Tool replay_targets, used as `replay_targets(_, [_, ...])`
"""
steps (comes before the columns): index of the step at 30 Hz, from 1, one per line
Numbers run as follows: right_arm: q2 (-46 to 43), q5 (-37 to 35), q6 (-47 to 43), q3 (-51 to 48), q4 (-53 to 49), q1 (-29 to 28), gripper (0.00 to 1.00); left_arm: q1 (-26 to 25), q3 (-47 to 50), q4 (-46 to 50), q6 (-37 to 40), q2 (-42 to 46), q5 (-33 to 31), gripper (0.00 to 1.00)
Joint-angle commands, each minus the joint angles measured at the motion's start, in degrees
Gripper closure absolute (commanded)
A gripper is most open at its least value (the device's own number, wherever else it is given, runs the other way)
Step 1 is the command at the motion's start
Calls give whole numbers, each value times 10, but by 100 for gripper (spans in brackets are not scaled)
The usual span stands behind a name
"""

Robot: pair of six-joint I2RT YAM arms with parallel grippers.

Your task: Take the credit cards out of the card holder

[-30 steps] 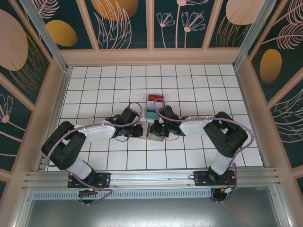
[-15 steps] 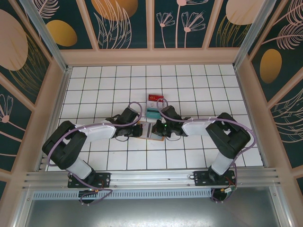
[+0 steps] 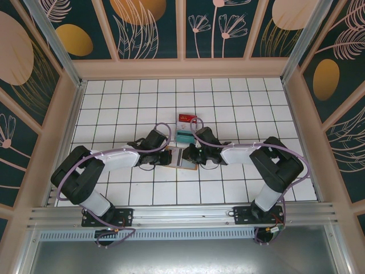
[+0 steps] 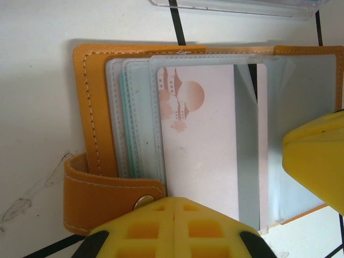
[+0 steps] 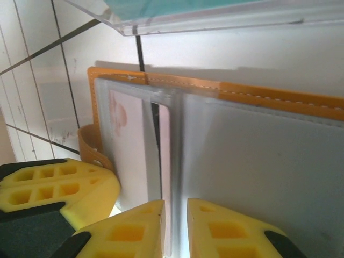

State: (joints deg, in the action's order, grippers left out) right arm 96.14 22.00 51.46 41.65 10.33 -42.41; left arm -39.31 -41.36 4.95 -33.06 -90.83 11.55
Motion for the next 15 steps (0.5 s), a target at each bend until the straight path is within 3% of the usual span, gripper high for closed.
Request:
replay_targets(1, [8, 14, 1, 14, 22, -2, 81, 1, 1, 17, 0, -19, 3, 94])
replay_targets(15, [39, 32, 1, 25, 29, -6, 84, 1, 1, 14, 1, -22, 10, 94])
